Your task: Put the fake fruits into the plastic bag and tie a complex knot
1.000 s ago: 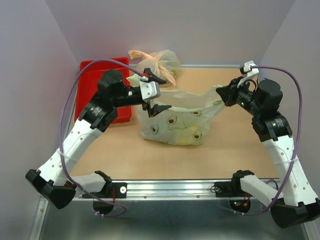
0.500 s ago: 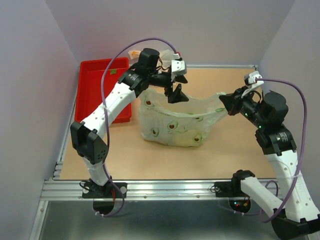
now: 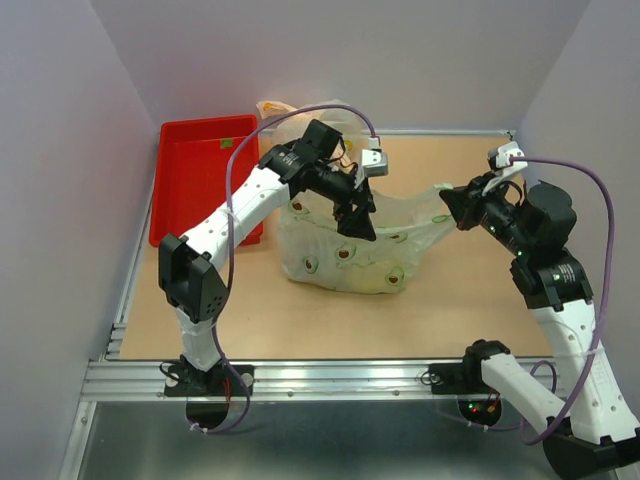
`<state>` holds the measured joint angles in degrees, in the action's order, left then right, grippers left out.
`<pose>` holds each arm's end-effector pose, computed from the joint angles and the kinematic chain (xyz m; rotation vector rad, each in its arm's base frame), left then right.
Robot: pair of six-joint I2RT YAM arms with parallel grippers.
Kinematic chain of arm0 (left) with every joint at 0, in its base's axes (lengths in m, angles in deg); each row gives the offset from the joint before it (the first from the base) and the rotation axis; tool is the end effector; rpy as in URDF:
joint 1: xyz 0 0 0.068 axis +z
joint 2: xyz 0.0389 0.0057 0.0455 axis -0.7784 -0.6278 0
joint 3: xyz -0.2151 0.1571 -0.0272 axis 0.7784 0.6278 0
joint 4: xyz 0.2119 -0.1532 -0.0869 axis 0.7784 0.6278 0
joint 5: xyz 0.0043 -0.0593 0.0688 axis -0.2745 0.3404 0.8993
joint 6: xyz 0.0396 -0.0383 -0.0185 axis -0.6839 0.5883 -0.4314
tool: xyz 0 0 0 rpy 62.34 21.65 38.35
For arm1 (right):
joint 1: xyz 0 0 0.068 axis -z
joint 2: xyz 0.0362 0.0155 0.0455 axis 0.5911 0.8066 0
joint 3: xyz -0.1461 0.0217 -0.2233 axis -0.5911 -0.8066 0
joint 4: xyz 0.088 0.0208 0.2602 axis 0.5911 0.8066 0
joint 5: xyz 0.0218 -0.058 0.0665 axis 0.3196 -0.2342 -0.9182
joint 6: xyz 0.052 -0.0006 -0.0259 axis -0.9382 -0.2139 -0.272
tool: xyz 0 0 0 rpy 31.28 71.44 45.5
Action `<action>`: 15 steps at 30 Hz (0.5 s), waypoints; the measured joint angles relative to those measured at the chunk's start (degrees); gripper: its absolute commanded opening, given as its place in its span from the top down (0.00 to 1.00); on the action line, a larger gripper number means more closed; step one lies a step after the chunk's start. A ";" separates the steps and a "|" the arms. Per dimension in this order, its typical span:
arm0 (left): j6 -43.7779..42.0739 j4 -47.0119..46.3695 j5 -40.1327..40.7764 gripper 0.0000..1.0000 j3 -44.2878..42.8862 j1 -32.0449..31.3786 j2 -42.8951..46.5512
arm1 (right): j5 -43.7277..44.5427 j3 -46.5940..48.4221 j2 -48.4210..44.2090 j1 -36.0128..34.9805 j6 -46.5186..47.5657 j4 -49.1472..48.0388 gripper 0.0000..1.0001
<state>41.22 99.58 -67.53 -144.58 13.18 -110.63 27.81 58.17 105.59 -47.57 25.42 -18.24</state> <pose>0.3070 -0.2842 0.3714 1.5885 1.4212 -1.2173 0.1779 0.0493 0.4207 -0.3864 1.6420 0.4484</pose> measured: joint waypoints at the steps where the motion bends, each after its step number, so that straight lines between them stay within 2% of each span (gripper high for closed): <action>1: -0.22 0.11 0.39 0.01 0.20 -0.28 0.02 | 0.00 0.00 0.11 0.00 0.15 0.02 1.00; 8: -3.37 -3.08 5.66 0.01 4.74 -2.49 3.30 | 0.00 0.00 0.61 0.00 0.44 0.02 1.00; 15: -8.79 -17.25 16.68 0.01 17.64 -3.61 21.94 | 0.00 0.00 0.31 0.00 0.61 0.07 1.00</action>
<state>32.44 82.34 -50.86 -126.94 9.58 -88.69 27.81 58.17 105.90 -47.57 26.03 -18.17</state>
